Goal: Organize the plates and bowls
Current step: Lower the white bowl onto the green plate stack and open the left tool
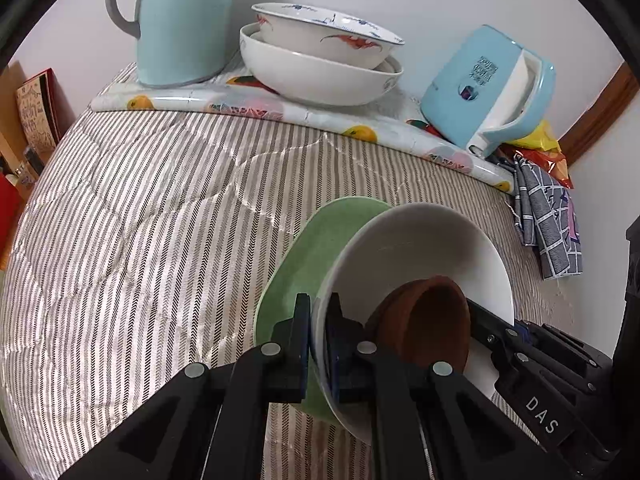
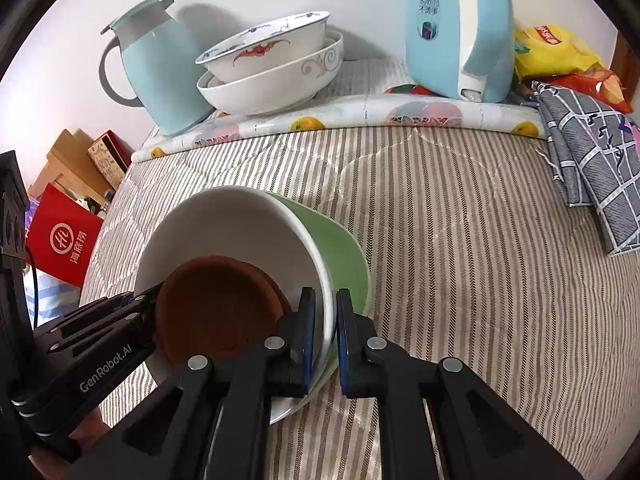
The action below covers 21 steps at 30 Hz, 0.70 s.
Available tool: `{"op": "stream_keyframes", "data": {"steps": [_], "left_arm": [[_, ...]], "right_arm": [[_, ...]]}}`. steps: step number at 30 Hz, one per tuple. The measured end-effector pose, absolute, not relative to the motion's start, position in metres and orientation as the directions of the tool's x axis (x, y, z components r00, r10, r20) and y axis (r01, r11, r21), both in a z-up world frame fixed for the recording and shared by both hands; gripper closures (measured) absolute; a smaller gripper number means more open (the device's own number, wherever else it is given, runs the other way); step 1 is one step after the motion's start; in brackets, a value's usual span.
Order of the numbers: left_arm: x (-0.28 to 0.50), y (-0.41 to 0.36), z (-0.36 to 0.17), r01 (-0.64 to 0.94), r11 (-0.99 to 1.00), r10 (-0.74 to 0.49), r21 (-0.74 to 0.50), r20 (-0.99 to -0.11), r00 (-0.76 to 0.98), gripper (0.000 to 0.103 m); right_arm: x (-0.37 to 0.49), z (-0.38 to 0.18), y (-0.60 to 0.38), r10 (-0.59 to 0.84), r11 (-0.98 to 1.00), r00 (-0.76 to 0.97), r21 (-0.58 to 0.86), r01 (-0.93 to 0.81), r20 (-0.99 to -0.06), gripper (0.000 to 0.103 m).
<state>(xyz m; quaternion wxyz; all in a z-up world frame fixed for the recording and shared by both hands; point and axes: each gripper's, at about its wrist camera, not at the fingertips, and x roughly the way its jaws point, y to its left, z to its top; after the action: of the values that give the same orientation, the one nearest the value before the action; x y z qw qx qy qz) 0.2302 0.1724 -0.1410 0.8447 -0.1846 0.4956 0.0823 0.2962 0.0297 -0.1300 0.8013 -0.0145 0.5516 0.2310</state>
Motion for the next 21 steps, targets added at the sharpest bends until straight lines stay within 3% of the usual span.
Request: {"op": "stream_keyframes", "data": {"steps": [21], "left_arm": [[0.243,0.181,-0.144,-0.307,0.915,-0.088,-0.261,-0.872,0.481,0.093]], "right_arm": [[0.311,-0.128,0.035,0.348,0.882,0.269,0.217,-0.418,-0.898,0.092]]}}
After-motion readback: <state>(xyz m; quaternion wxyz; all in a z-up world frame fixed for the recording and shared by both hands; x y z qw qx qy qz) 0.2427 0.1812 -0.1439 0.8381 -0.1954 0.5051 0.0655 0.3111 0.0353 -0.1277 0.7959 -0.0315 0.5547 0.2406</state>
